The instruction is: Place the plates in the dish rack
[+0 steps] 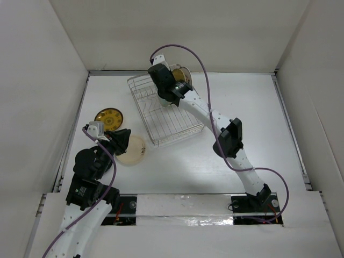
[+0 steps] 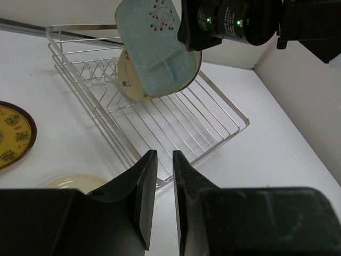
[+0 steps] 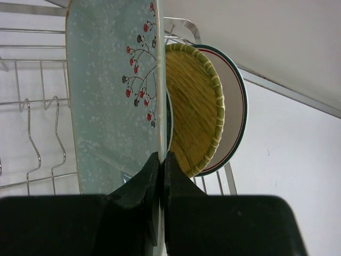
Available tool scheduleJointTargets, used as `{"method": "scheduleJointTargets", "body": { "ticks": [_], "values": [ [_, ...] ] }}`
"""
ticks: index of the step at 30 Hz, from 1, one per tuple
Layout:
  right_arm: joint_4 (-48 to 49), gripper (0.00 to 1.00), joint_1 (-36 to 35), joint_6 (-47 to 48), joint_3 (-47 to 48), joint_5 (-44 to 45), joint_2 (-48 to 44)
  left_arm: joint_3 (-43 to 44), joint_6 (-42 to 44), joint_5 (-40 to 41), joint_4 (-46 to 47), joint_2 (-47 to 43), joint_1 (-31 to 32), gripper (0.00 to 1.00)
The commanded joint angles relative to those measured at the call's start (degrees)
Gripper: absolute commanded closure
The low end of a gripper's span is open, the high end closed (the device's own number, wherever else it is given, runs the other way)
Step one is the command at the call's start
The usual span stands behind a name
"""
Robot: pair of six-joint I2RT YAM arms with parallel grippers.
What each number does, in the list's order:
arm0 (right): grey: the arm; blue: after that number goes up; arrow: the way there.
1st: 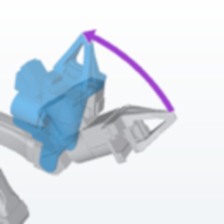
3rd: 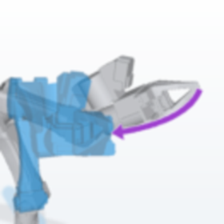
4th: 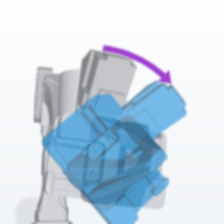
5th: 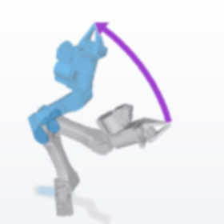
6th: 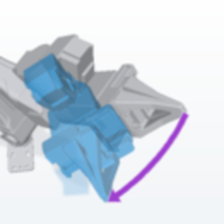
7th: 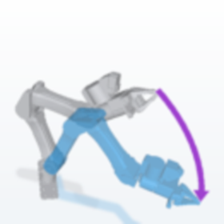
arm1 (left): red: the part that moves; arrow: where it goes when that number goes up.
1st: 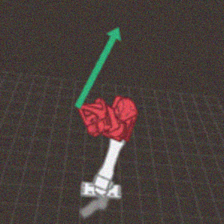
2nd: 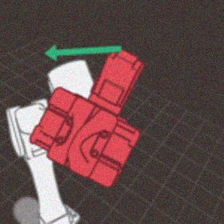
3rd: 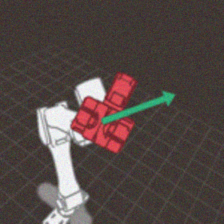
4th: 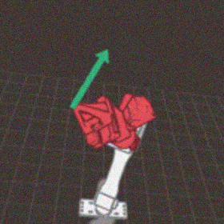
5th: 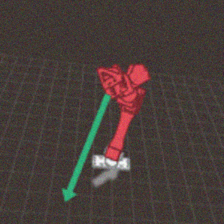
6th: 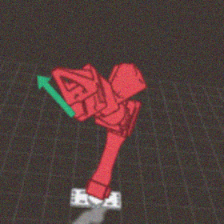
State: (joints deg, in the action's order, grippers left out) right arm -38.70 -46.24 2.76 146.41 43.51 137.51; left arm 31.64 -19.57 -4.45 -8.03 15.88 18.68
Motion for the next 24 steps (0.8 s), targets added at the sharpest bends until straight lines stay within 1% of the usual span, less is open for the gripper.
{"method": "scheduleJointTargets", "body": {
  "ticks": [1,7,14,22,24],
  "values": [
    [5.8,1.0,-0.3,-0.1,2.6,4.2,-1.0,0.4,0.0,-0.7,2.1,-0.7,0.3,0.84],
    [6.5,1.0,-0.3,2.1,4.6,5.4,-0.1,0.4,0.0,-0.9,2.3,-0.5,0.3,0.84],
    [8.2,1.0,-0.3,3.4,2.5,6.8,-1.7,0.4,-0.1,-1.1,2.4,-0.6,0.3,0.84],
    [7.1,1.0,-0.3,3.0,2.7,7.5,0.7,0.4,0.0,-1.0,2.4,-0.7,0.3,0.84],
    [7.5,1.0,-0.3,4.1,2.9,9.0,0.9,0.4,0.0,-1.0,2.4,-0.7,0.3,0.84]
  ]
}}
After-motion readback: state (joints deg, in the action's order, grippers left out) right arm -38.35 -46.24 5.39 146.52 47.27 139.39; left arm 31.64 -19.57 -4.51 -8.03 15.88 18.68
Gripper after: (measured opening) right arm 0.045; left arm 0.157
